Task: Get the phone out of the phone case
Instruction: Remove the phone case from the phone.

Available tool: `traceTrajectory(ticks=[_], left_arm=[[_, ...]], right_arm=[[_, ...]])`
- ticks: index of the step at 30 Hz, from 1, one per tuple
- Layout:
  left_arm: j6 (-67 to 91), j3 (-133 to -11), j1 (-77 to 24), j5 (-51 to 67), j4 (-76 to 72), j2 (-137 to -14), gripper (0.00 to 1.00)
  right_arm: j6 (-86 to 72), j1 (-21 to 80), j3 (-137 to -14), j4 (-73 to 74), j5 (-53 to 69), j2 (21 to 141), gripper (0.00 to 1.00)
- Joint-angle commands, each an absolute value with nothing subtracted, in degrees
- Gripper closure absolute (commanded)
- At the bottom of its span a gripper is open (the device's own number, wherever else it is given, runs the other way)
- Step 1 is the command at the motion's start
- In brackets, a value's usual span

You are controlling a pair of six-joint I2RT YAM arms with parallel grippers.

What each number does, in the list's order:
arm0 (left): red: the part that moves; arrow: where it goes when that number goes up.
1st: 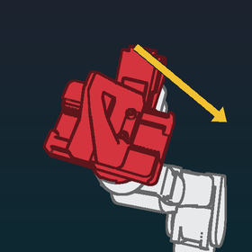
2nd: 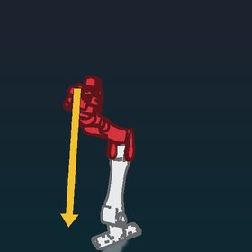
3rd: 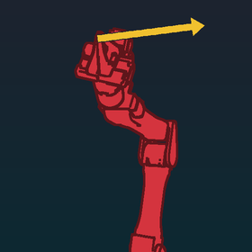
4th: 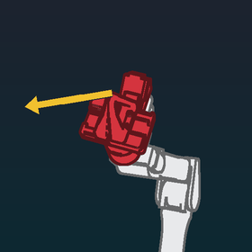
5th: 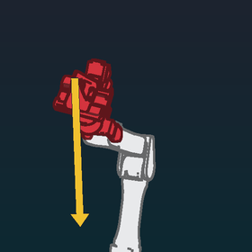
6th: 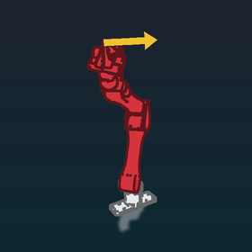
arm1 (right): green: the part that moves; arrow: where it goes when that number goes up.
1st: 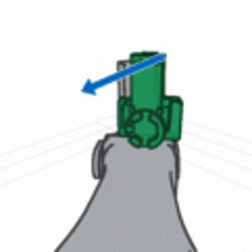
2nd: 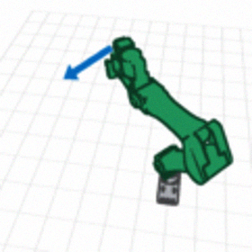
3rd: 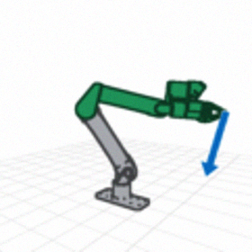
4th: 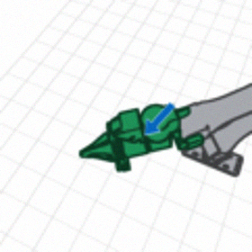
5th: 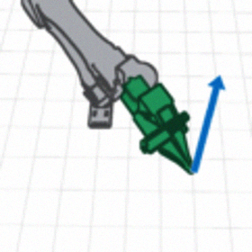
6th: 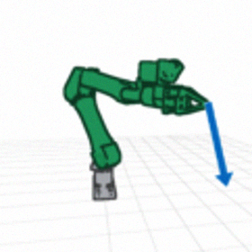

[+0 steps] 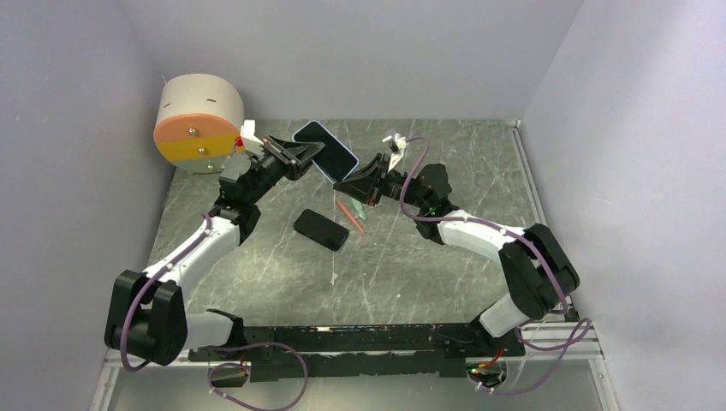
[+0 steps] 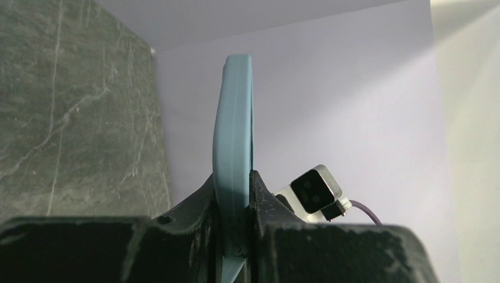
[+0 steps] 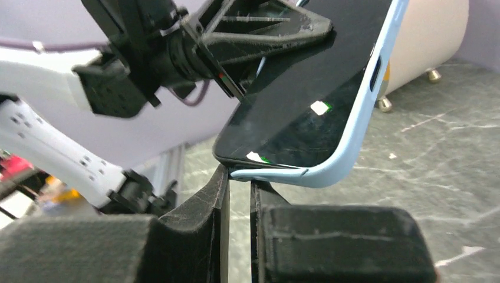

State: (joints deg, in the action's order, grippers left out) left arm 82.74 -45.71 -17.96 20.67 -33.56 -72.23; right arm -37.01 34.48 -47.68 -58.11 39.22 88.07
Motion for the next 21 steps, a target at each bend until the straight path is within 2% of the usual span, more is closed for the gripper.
traceTrajectory(ticks=[1,8,10,12,16,21], left_arm=[[83.2,-49.4,-19.7,29.9,-34.0,-72.2,0.97],[81.7,-49.7,-19.2,33.0,-34.9,-72.0,0.97],[81.3,-49.5,-18.5,33.9,-34.9,-71.8,0.97],[79.7,-49.6,-17.3,35.0,-34.1,-71.4,0.97],[74.3,-50.7,-14.6,38.7,-31.4,-70.8,0.97],[66.8,-53.7,-11.8,45.9,-26.5,-71.1,0.98]], right_arm=[[-15.7,35.4,-52.2,-51.3,43.2,87.2,1.0],[-6.3,35.4,-55.3,-42.8,40.9,87.3,1.0],[-5.7,35.4,-55.4,-41.3,41.5,86.7,0.96],[-5.8,35.3,-54.8,-40.0,42.2,85.6,0.88],[-6.4,34.5,-52.0,-36.7,43.4,81.9,0.6],[-7.4,34.0,-48.1,-32.7,44.3,76.5,0.45]])
